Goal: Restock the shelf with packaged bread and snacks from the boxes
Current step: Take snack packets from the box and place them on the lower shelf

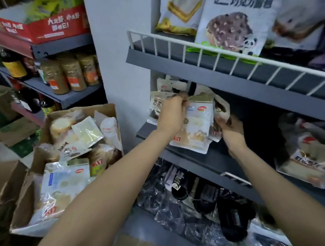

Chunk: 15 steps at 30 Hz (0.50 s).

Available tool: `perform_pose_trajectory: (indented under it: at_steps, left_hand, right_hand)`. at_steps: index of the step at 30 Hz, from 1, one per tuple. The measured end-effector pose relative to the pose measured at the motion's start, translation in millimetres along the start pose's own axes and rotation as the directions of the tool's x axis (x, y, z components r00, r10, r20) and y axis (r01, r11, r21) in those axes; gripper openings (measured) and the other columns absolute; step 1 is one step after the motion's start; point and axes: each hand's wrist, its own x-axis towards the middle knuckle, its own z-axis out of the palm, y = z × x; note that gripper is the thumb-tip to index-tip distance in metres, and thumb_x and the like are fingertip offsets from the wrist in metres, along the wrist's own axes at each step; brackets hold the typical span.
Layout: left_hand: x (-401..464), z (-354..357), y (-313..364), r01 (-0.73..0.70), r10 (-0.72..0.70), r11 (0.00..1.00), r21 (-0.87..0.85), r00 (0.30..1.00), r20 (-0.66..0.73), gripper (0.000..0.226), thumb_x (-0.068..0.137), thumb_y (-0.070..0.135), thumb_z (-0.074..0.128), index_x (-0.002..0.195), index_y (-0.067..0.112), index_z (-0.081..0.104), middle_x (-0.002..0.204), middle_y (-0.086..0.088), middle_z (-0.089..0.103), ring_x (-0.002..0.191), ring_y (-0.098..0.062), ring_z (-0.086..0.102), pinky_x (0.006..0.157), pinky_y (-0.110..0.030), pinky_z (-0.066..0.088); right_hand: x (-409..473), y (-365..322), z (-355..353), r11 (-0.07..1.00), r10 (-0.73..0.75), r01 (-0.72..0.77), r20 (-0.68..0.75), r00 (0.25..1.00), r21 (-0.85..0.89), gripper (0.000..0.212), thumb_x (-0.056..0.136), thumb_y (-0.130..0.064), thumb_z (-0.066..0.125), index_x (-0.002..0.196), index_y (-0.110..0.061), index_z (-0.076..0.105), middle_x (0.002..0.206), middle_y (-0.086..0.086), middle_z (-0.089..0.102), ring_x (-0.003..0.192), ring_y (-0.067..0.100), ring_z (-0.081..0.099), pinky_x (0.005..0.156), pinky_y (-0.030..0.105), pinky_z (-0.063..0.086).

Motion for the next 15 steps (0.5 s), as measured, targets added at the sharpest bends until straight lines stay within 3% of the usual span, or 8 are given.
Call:
perform_pose_trajectory:
  at_steps: [2, 5, 7, 11, 15]
  left_hand:
    - [8, 23, 6, 0.001, -0.001, 1.0, -0.022, 1.0, -0.002, 0.022, 0.091, -0.001, 0.047, 0.105, 0.003, 0.064, 0.101, -0.015, 0.067, 0.087, -0.025, 0.06, 0.071, -0.025, 0.042]
    - [31, 56, 3, 0.022, -0.023, 0.999, 0.032, 0.999, 0.031, 0.025, 0.091, -0.004, 0.045, 0.107, 0.002, 0.062, 0.102, -0.015, 0.067, 0.089, -0.022, 0.06, 0.066, -0.018, 0.035]
    - [46, 72, -3, 0.008, -0.01, 0.997, 0.078, 1.0, 0.028, 0.027, 0.091, -0.007, 0.042, 0.107, 0.002, 0.062, 0.105, -0.017, 0.068, 0.096, -0.028, 0.063, 0.075, -0.028, 0.045]
    - [71, 87, -15, -0.077, 0.078, 0.989, 0.123, 0.997, 0.0, 0.019, 0.088, -0.005, 0.049, 0.098, -0.001, 0.065, 0.101, -0.02, 0.069, 0.097, -0.035, 0.063, 0.081, -0.035, 0.046]
    - [91, 102, -23, -0.098, 0.099, 0.981, 0.169, 0.995, 0.0, 0.023, 0.091, -0.001, 0.046, 0.101, 0.001, 0.067, 0.104, -0.018, 0.069, 0.1, -0.032, 0.063, 0.085, -0.034, 0.046]
  right_hand:
    - [18, 8, -6, 1.0, -0.001, -0.001, -0.06, 0.998, -0.031, 0.023, 0.093, -0.015, 0.054, 0.111, -0.003, 0.061, 0.106, 0.014, 0.065, 0.089, 0.019, 0.059, 0.075, 0.027, 0.044]
    - [48, 23, -5, 1.0, 0.0, 0.0, -0.039, 0.999, -0.005, 0.022, 0.093, -0.018, 0.053, 0.108, -0.003, 0.06, 0.102, 0.012, 0.064, 0.089, 0.019, 0.059, 0.068, 0.025, 0.046]
    - [68, 32, 0, 0.999, -0.006, 0.006, -0.011, 1.0, -0.043, 0.021, 0.094, -0.019, 0.051, 0.106, -0.004, 0.06, 0.097, 0.009, 0.063, 0.089, 0.02, 0.06, 0.066, 0.025, 0.046]
    - [105, 45, 17, 0.998, -0.041, 0.038, -0.058, 0.998, -0.042, 0.025, 0.094, -0.017, 0.046, 0.112, -0.005, 0.058, 0.101, 0.008, 0.061, 0.093, 0.02, 0.058, 0.071, 0.027, 0.045]
    - [138, 59, 30, 1.0, 0.028, -0.028, 0.006, 1.0, -0.009, 0.025, 0.093, -0.009, 0.047, 0.114, -0.003, 0.059, 0.093, 0.007, 0.06, 0.089, 0.021, 0.057, 0.056, 0.021, 0.043]
